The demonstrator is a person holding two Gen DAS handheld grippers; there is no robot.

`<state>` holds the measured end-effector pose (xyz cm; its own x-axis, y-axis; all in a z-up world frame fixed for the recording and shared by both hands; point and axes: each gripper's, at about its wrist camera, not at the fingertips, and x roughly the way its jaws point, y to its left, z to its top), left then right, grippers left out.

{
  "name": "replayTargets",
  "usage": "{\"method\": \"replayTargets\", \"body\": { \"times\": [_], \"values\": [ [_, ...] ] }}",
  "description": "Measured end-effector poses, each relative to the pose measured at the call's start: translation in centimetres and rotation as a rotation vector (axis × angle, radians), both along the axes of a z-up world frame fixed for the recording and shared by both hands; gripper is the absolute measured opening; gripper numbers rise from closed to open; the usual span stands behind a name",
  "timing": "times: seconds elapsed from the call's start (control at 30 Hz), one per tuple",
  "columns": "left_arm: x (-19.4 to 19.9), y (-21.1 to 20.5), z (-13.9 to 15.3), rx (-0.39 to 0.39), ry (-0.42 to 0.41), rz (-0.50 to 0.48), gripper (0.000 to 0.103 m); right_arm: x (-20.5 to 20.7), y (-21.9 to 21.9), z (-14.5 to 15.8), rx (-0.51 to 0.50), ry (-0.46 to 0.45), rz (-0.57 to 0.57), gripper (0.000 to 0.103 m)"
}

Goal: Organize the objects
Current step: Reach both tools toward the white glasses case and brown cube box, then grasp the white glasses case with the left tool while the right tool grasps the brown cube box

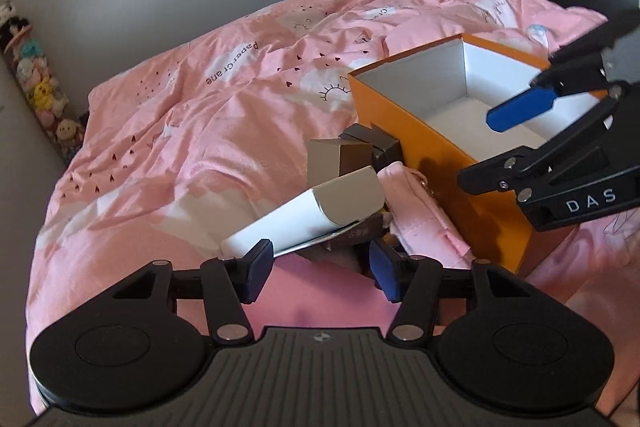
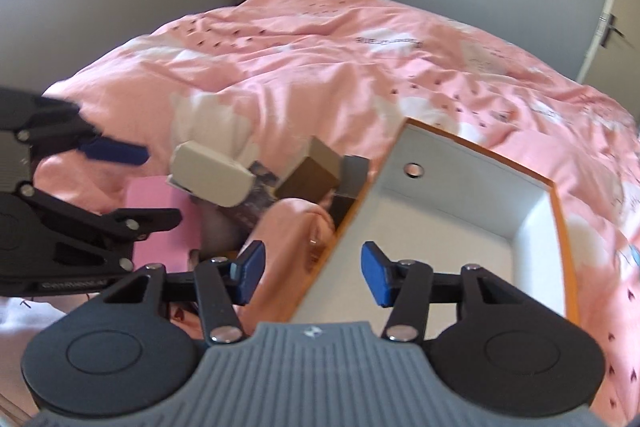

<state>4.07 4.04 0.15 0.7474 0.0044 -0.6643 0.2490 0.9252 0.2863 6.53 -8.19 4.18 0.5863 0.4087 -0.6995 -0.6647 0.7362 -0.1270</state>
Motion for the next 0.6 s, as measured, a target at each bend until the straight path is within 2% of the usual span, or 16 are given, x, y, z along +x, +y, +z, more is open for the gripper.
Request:
{"method": "replayTargets", "body": {
  "times": [0.13,0.2,0.23,0.3,0.37,0.5,0.6],
  "values": [
    [0.9,0.1,-0.9,0.105,-0.001,-0.073,0.066,0.9,2.4,-0.7,-0.048,0.034,0.087,0.055],
    [1.4,0.3,-1.4,0.126,0.009,-0.082,0.057,1.4,3.2,-0.9,-0.055,0.049,0.107,0.055],
    [1.7,0.4,-1.4,0.132,0.008,-0.085,0.050,1.7,3.5,-0.9,-0.057,0.053,0.113,0.055],
    [2.2,0.7,-1.3,0.121,0.013,-0.106,0.047,2.3,4.1,-0.9,-0.057,0.054,0.117,0.054],
    [2.7,0.9,-1.3,0.108,0.014,-0.121,0.037,3.0,4.6,-0.9,-0.055,0.055,0.118,0.049],
    [3.9,1.0,-1.1,0.122,-0.003,-0.145,0.033,4.7,5.2,-0.9,-0.052,0.064,0.117,0.039],
    [4.9,1.1,-1.1,0.117,-0.005,-0.163,0.031,6.0,5.6,-1.0,-0.046,0.070,0.114,0.039]
  ]
}}
